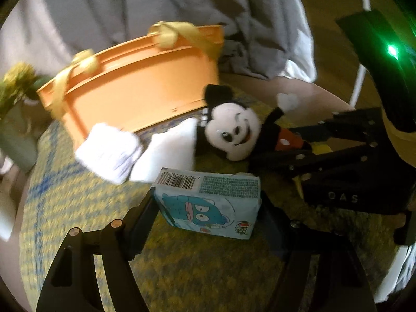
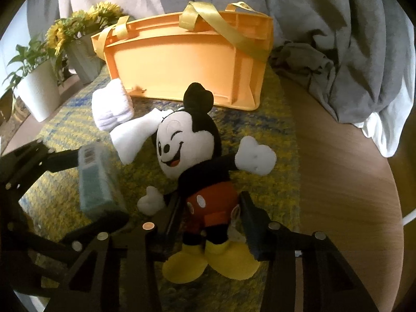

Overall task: Organize soft objects
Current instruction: 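Grasp the blue tissue pack with the left tool while the right tool grasps the Mickey plush, then lift the tissue pack and Mickey plush and carry them over the crate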

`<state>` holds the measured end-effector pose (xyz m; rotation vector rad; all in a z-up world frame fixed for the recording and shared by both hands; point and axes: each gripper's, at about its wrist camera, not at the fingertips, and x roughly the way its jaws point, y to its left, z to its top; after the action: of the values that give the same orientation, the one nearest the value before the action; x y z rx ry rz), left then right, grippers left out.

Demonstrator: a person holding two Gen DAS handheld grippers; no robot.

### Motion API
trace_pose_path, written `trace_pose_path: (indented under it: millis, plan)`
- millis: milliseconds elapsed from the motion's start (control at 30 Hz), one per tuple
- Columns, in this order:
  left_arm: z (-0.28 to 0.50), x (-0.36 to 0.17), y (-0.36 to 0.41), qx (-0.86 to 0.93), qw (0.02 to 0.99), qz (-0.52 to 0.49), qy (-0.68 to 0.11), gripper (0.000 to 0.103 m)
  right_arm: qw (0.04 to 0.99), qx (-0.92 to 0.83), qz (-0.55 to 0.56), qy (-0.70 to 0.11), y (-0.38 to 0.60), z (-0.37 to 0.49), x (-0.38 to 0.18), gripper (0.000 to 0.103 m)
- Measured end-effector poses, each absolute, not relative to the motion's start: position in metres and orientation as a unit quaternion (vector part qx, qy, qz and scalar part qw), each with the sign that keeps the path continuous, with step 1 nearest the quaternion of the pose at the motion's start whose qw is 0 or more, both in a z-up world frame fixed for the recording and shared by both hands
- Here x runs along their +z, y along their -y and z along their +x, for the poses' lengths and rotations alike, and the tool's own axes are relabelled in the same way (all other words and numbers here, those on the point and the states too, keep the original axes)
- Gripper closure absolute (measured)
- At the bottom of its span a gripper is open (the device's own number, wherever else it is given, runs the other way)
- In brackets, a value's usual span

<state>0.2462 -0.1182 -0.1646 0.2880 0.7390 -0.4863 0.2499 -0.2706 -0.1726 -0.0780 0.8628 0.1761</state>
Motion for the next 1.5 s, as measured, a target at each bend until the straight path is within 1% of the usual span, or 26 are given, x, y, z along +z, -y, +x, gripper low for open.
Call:
trace_pose_path:
  millis: [300,867,1167,1500]
  plan:
    - [0.241,-0.141,0.097,-0.178,0.916,0.065,-0.354,0.030,0.911,0.063,0.003,-0.408,0.276,0.240,-0.157,0.061]
    - [0.217,-0.096,0.096,-0.186,0.928,0.045,-0.318,0.030,0.923,0.016,0.021,-0.384,0.282,0.197,-0.106,0.063]
    - [0.211,-0.064,0.092,-0.200,0.938,0.041,-0.279,0.030,0.942,0.001,-0.008,-0.336,0.275,0.180,-0.068,0.063]
    - [0.210,-0.023,0.072,-0.178,0.955,0.039,-0.232,0.030,0.959,0.002,0.002,-0.285,0.262,0.182,-0.030,0.063]
